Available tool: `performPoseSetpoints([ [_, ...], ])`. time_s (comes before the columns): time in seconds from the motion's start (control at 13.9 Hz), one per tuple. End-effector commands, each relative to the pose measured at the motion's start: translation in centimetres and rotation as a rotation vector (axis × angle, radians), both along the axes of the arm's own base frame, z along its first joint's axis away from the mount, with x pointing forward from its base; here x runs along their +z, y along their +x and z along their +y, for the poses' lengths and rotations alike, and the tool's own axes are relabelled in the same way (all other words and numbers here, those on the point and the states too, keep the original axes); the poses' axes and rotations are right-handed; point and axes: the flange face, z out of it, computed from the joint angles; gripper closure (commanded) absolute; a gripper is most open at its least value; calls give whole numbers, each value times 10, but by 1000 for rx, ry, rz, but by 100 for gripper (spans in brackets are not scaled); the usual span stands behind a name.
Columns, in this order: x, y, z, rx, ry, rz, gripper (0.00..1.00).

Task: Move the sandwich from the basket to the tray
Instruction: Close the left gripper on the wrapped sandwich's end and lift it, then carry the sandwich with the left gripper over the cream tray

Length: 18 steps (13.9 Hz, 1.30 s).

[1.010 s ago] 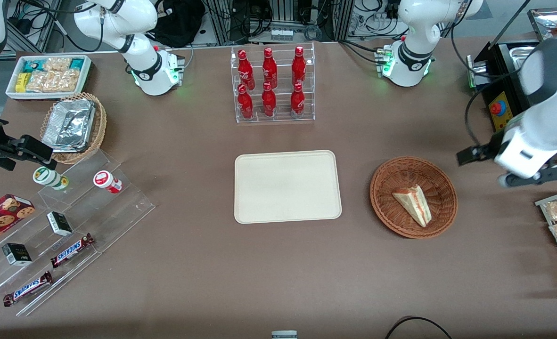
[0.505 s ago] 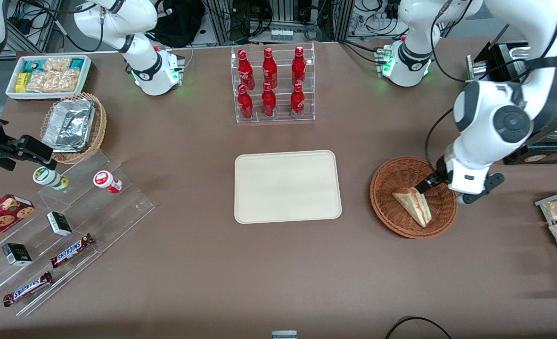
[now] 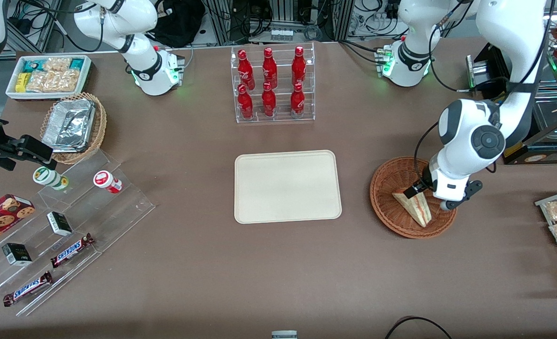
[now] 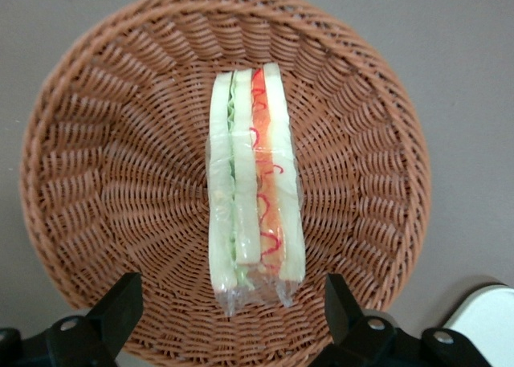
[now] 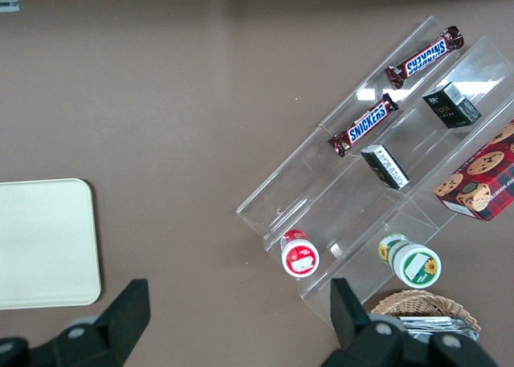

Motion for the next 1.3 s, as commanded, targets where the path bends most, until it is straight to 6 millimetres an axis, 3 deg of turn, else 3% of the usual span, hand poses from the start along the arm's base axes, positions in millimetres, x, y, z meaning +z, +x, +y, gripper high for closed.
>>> performPoseSetpoints([
  [0.0,-19,2,-1,8,-1,-9,1],
  [0.07,-22,3,-1,10,-4,-9,11],
  [0.22,-21,5,-1,9,-6,-15,64],
  [0.29,-21,6,-1,6,-8,-17,85],
  [0.51,-8,14,-1,2,-8,-38,94],
  [0.72,33,22,-6,-11,12,-30,93],
  [1.08,116,24,-111,-177,54,29,93],
  [1.23,119,4,-170,-262,55,21,93],
])
